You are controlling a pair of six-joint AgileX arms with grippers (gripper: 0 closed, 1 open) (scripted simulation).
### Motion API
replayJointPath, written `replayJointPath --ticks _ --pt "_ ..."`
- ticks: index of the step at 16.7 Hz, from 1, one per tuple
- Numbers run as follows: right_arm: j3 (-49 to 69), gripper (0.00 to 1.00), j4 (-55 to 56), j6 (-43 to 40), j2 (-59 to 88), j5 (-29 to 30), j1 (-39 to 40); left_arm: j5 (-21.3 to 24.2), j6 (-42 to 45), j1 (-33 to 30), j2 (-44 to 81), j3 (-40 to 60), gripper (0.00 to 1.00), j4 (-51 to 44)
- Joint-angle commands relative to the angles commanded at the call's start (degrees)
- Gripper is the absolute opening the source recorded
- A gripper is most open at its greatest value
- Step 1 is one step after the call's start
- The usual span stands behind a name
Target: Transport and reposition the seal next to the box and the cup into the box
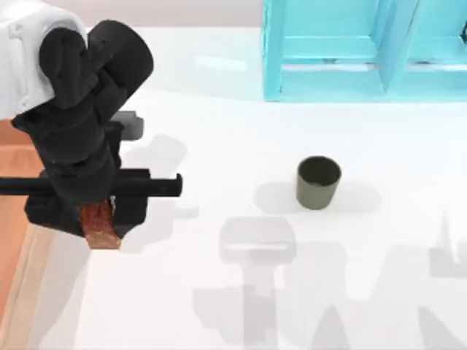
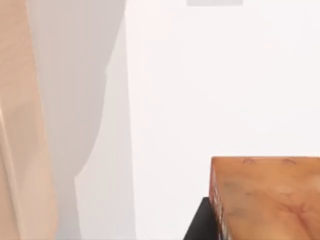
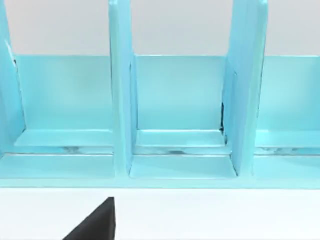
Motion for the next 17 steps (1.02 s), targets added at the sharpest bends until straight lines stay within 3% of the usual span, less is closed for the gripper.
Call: replayJointPath --ticks 3,9,17 --pt "0.0 1.0 0.0 0.0 0.0 0.0 0.0 0.04 3.7 3.73 -0.09 0.86 0.0 -0.79" --pt "0.0 1.0 0.0 0.0 0.0 0.0 0.0 0.0 3.89 3.65 0.14 0.02 0.0 0.07" --pt "0.0 1.0 0.0 0.0 0.0 0.0 0.0 0.0 4.09 4.04 2.76 -10.15 0.0 13.05"
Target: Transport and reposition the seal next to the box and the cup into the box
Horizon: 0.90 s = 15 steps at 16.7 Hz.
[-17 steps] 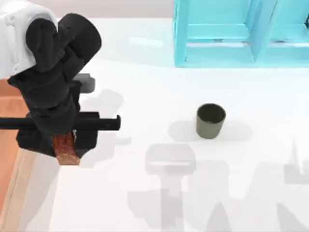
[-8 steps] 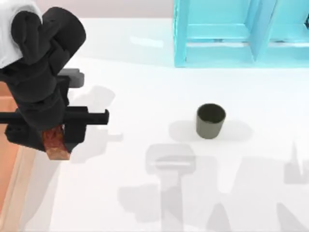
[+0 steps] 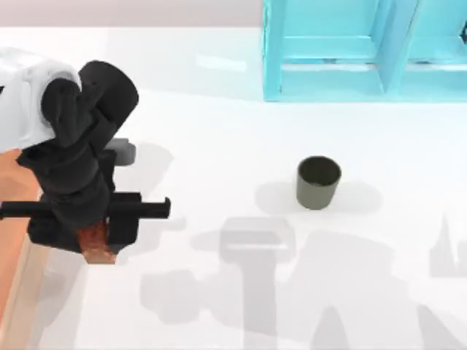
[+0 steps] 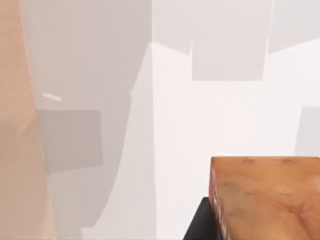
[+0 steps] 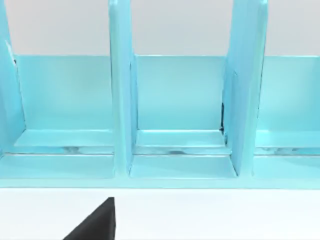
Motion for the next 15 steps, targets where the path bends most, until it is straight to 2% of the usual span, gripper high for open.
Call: replayJointPath --ticks 5,15 --pt "0.0 1.0 0.0 0.0 0.0 0.0 0.0 0.04 0.04 0.08 0.14 -0.88 0.0 1.05" --pt "0.0 1.0 0.0 0.0 0.0 0.0 0.0 0.04 0.04 0.08 0.14 -0.88 0.75 1.05"
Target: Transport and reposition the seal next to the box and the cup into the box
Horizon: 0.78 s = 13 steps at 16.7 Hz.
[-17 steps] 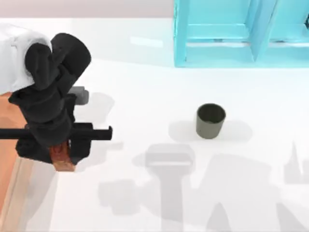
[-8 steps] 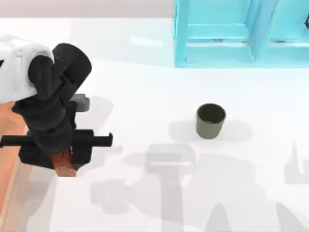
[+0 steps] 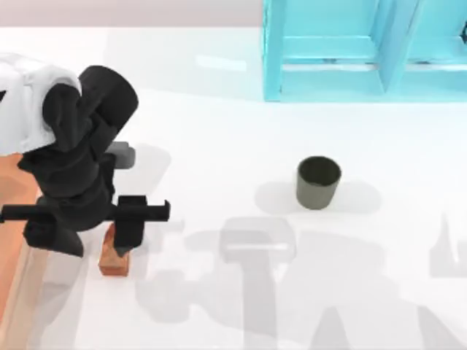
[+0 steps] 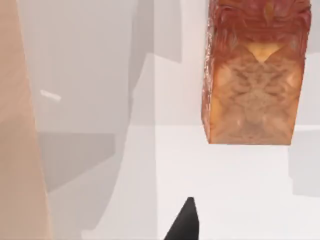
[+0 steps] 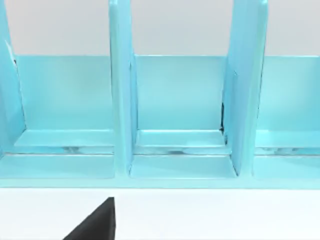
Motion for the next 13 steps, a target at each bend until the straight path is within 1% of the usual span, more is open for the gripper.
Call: replayJointPath --ticks 3,4,13 --pt "0.0 1.0 0.0 0.0 0.0 0.0 0.0 0.0 0.0 0.0 0.0 0.0 0.98 0.0" --pt "0.0 1.0 0.0 0.0 0.0 0.0 0.0 0.0 0.0 0.0 0.0 0.0 1.0 0.0" --pt "0.0 1.0 0.0 0.0 0.0 0.0 0.0 0.0 0.03 -0.13 -0.01 0.16 1.0 -0.17"
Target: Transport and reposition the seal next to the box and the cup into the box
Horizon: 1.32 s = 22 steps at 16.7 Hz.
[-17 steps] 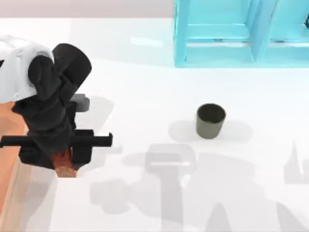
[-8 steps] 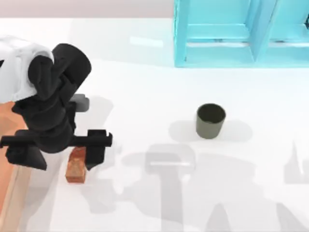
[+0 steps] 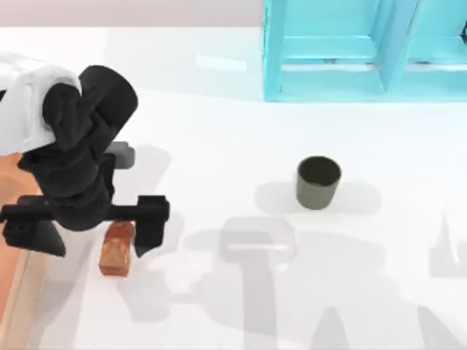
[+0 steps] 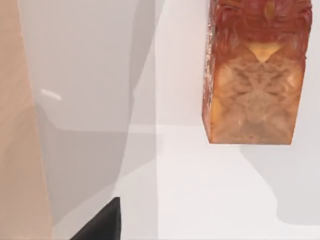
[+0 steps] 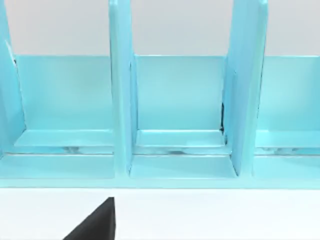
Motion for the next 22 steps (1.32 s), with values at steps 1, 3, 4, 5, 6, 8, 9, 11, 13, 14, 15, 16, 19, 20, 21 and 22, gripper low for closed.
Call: replayJointPath --ticks 1,3,4,5,6,8,9,11,13,14,15,16,19,20,21,22 --pt "0.0 1.0 0.0 0.0 0.0 0.0 0.0 0.0 0.08 -0.17 -0.01 0.68 1.0 -0.73" --pt "0.0 1.0 0.0 0.0 0.0 0.0 0.0 0.02 0.03 -0.29 -0.32 3.63 1.0 -3.91" --pt "0.0 1.0 0.0 0.0 0.0 0.0 0.0 0.02 -0.06 -0.29 -0.52 5.52 1.0 -6.27" --pt "0.0 1.0 0.0 0.0 0.0 0.0 0.0 0.02 -0.14 -0.29 -0.78 7.54 1.0 -8.63" --pt "0.0 1.0 0.0 0.0 0.0 0.0 0.0 0.01 -0.2 -0.29 -1.1 9.64 1.0 -11.1" --pt "0.0 1.0 0.0 0.0 0.0 0.0 0.0 0.0 -0.3 -0.28 -1.84 13.81 1.0 -16.09" --pt "0.0 1.0 0.0 0.0 0.0 0.0 0.0 -0.01 -0.33 -0.27 -2.23 15.81 1.0 -18.54" --pt "0.0 1.0 0.0 0.0 0.0 0.0 0.0 -0.01 -0.36 -0.25 -2.88 18.72 1.0 -21.78" --pt "0.0 1.0 0.0 0.0 0.0 0.0 0.0 0.0 -0.35 -0.22 -3.18 19.53 1.0 -22.68" --pt "0.0 1.0 0.0 0.0 0.0 0.0 0.0 0.0 -0.35 -0.22 -3.18 19.53 1.0 -22.68" --pt "0.0 1.0 0.0 0.0 0.0 0.0 0.0 0.0 -0.35 -0.22 -3.18 19.53 1.0 -22.68" --pt "0.0 1.0 0.0 0.0 0.0 0.0 0.0 0.0 -0.34 -0.17 -2.96 19.38 1.0 -22.53" --pt "0.0 1.0 0.0 0.0 0.0 0.0 0.0 -0.32 -1.21 -1.28 -0.92 21.45 1.0 -22.67" --pt "0.0 1.0 0.0 0.0 0.0 0.0 0.0 -0.59 -2.01 -2.2 0.96 23.35 1.0 -22.79" --pt "0.0 1.0 0.0 0.0 0.0 0.0 0.0 -0.93 -3.03 -3.32 3.35 25.83 1.0 -22.94" --pt "0.0 1.0 0.0 0.0 0.0 0.0 0.0 -1.34 -4.26 -4.62 6.25 28.97 1.0 -23.11"
